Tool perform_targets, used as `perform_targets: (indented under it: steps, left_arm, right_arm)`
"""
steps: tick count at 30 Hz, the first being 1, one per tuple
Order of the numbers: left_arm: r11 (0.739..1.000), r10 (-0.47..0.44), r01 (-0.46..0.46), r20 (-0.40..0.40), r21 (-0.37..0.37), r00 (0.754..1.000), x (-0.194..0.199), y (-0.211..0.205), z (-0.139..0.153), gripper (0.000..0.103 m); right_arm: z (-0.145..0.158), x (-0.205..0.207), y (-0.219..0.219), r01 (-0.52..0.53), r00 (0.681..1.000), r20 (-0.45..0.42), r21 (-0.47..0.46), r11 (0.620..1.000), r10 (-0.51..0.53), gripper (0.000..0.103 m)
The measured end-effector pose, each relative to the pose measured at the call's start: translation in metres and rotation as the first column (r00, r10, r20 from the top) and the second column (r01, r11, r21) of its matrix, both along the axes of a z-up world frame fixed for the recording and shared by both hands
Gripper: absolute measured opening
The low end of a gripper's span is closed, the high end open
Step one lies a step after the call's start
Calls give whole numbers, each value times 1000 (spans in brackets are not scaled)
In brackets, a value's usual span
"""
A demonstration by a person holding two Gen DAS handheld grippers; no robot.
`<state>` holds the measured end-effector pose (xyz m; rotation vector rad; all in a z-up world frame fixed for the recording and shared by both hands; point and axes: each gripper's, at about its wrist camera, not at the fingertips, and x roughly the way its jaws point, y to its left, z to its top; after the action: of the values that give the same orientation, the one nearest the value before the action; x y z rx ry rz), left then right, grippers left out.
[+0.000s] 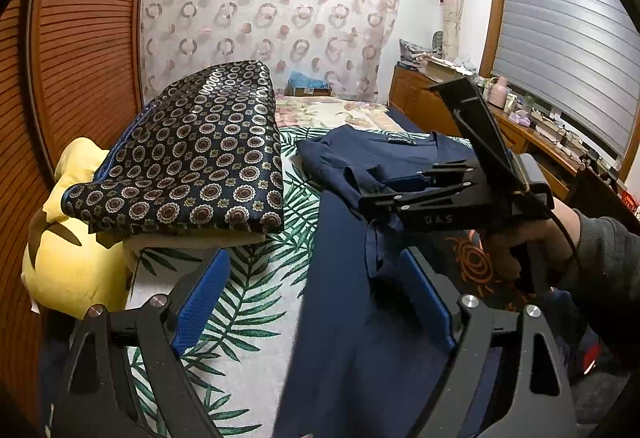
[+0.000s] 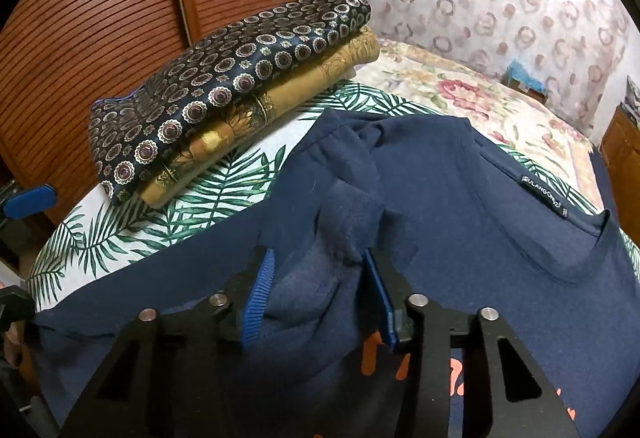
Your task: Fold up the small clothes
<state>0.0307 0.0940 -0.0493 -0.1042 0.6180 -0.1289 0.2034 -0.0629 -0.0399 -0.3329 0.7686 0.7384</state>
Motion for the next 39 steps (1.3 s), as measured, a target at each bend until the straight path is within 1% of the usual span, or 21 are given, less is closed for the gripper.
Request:
perform_targets:
  steps: [1,3,4,6,9,15,17,19,22,25,26,27,28,29,30,31,33,35,37,38,39]
  left_arm:
    - [1000,0,0,-2,1,1000,-1,-1,-1,87]
    - [1000,-3,3,-5,2,1000,-2,-2,-3,87]
    - [1000,-3,3,-5,2,1000,0,-2,-2,87]
    - [1000,-5,5,-6,2,1000,-1,-4,-3,87]
    - [1000,-6,6,-6,1,1000,-1,-5,-2,87]
    - [1000,-8,8,-6,-5,1000,-1,-7,-2,87]
    - [1000,-8,7,-8,-4,1000,0,-7,-2,87]
    - [1000,-10,10,-6,-7,1000,-1,-8,-1,87]
    - [1000,-14,14,-6,-3,1000,-2,-10,-1,87]
    - [1000,-15,15,-3,-7,1000,-2,-11,0,87]
    - [1000,-16,16,-3,-8,1000,-3,-12,0,87]
    - [1000,-17,17,-3,-6,1000,-2,-12,0,87]
    - [1000,-18,18,-4,-4,1000,-2,-12,0,87]
    - [1000,-21,21,-5,0,1000,-2,-13,0,87]
    - [1000,-23,23,-5,1,1000,-2,-13,0,87]
    - [1000,-23,23,-5,0,1000,-2,-14,0,87]
    - [1000,-25,25,-6,-3,1000,-2,-14,-1,87]
    - [1000,-26,26,-11,-4,1000,-2,-14,-2,87]
    - [1000,-28,28,-16,-4,999,-1,-14,-4,87]
    - [1000,-29,29,-19,-2,999,-1,-14,-5,87]
    - [1000,-29,29,-21,-2,999,0,-14,-5,87]
  right_arm:
    - [0,0,0,0,1000,1,-2,1000,0,38]
    - [-1,-1,-3,-4,1000,8,-5,1000,4,23]
    - [-1,-2,-1,-6,1000,9,-3,1000,6,21]
    - [2,-3,-6,-7,1000,3,15,1000,7,11]
    - [10,-8,-15,8,1000,11,44,999,-9,9]
    - [27,-27,-43,31,999,22,126,992,-34,8]
    - [31,-33,-49,45,997,53,124,991,-52,5]
    - [34,-38,-59,58,995,73,134,989,-68,5]
    - [36,-43,-68,66,994,76,131,989,-76,5]
    - [36,-42,-62,57,995,69,135,989,-67,5]
    - [36,-43,-56,52,996,65,133,990,-61,12]
    - [35,-43,-51,44,996,69,129,991,-53,22]
    - [35,-43,-46,31,996,73,126,991,-41,26]
    - [35,-42,-39,15,997,76,122,992,-24,35]
    - [33,-40,-30,6,997,75,115,993,-15,40]
    - [31,-35,-24,5,997,73,107,994,-12,40]
    - [26,-28,-10,-6,998,68,86,996,0,40]
    - [20,-22,3,-17,998,62,45,999,15,40]
    - [10,-12,10,9,999,48,-1,1000,-9,39]
    - [4,-6,14,21,999,34,-16,1000,-20,30]
    - [1,-3,15,28,999,30,-28,999,-27,18]
